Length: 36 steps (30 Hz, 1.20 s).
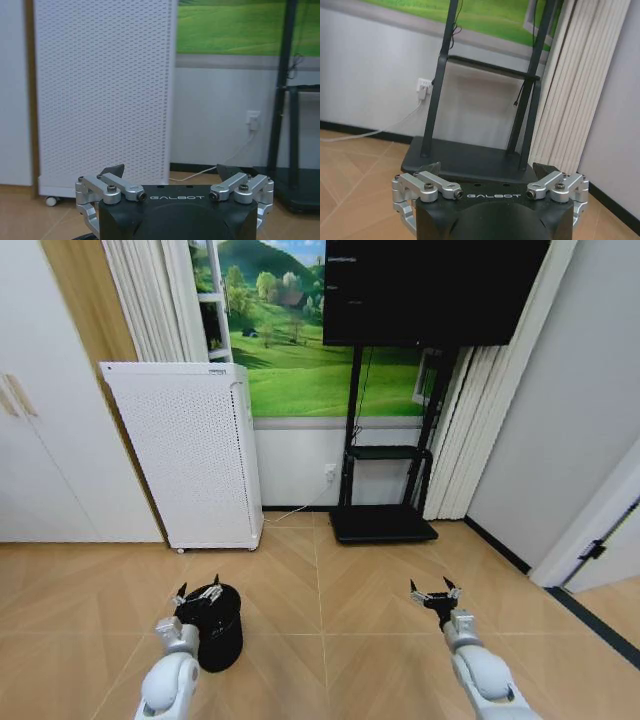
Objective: Pick up the trash bin and place the garbage on the floor into it.
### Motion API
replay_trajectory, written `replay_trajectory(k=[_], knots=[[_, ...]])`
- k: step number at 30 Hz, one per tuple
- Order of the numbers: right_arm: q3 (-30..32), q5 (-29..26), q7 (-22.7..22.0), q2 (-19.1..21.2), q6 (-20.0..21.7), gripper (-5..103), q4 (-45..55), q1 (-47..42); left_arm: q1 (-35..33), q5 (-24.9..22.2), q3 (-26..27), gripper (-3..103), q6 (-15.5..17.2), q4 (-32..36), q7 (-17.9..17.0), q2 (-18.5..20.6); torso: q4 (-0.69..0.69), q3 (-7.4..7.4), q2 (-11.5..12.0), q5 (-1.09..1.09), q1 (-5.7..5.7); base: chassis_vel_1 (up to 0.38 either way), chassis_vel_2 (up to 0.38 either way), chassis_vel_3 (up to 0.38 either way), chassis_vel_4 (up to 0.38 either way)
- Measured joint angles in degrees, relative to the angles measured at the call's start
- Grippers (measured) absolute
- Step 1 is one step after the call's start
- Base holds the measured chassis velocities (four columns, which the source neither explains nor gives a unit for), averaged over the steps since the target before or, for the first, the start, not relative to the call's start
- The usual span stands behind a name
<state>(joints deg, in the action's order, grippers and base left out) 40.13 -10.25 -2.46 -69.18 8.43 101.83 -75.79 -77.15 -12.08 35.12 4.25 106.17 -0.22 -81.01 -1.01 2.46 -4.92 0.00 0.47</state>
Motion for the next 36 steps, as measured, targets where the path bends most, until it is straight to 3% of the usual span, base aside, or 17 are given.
replay_trajectory(k=[5, 12, 14, 19, 24, 29, 31, 32, 34, 36], knots=[[1.90, -5.79, -0.64, -2.93, 1.87, 100, 2.95, -0.77, -0.30, 0.73, -4.63, 100, 0.21, 1.83, 1.03, 2.55, -0.02, 0.00, 0.00, 0.01, 0.00, 0.000, 0.000, 0.000, 0.000], [3.54, -4.49, -0.39, -4.90, -0.03, 100, 2.14, -1.29, 0.94, 2.62, -8.52, 100, 1.47, 2.25, 1.87, 4.99, -0.01, 0.05, -0.06, 0.00, 0.01, 0.000, 0.000, 0.000, 0.000], [3.98, -4.42, -0.30, -4.90, -0.27, 100, 2.04, -1.50, 1.14, 2.27, -8.76, 100, 1.84, 2.33, 1.37, 5.01, -0.02, 0.13, -0.23, 0.00, 0.06, 0.000, 0.000, 0.000, 0.000], [4.98, -4.26, 0.19, -4.54, -0.87, 100, 1.55, -2.08, 1.57, -0.09, -9.22, 100, 2.95, 2.47, -3.60, 3.84, -0.01, 1.29, -1.58, 0.00, 0.26, 0.000, 0.000, 0.000, 0.000], [4.61, -4.94, 0.82, -4.58, -0.80, 100, 1.72, -1.81, 1.37, -1.42, -8.75, 100, 4.17, 3.32, -4.78, 3.45, -0.01, 2.33, -2.83, 0.00, 0.49, 0.000, 0.000, 0.000, 0.000], [2.90, -9.86, 5.81, -2.63, -0.69, 100, 2.65, -1.91, 0.53, -2.88, -7.89, 100, 5.26, 4.58, -5.06, 4.26, -0.01, 3.28, -4.07, -0.01, 0.77, 0.000, 0.000, 0.000, 0.000], [2.40, -10.36, 5.93, -1.93, -1.05, 100, 2.65, -1.90, 0.37, -3.01, -7.66, 100, 5.40, 4.83, -5.20, 4.45, -0.01, 3.47, -4.31, 0.00, 0.82, 0.000, 0.000, 0.000, 0.000], [1.48, -11.08, 8.71, -0.45, -1.80, 100, 2.60, -1.65, -0.04, -3.67, -7.12, 100, 5.76, 5.47, -5.60, 5.00, -0.01, 3.82, -4.75, 0.00, 0.91, 0.000, 0.000, 0.000, 0.000], [1.00, -11.44, 9.82, 0.52, -1.91, 100, 2.44, -1.33, -0.34, -4.25, -6.87, 100, 5.97, 5.82, -5.73, 5.45, -0.05, 3.95, -4.93, 0.01, 0.95, 0.000, 0.000, 0.000, 0.000], [-0.17, -12.55, 11.65, 3.18, -2.10, 100, 1.88, 0.22, -1.20, -5.77, -5.77, 100, 6.37, 6.73, -6.09, 6.57, 0.03, 4.43, -5.56, -0.01, 1.11, 0.000, 0.000, 0.000, 0.000]])
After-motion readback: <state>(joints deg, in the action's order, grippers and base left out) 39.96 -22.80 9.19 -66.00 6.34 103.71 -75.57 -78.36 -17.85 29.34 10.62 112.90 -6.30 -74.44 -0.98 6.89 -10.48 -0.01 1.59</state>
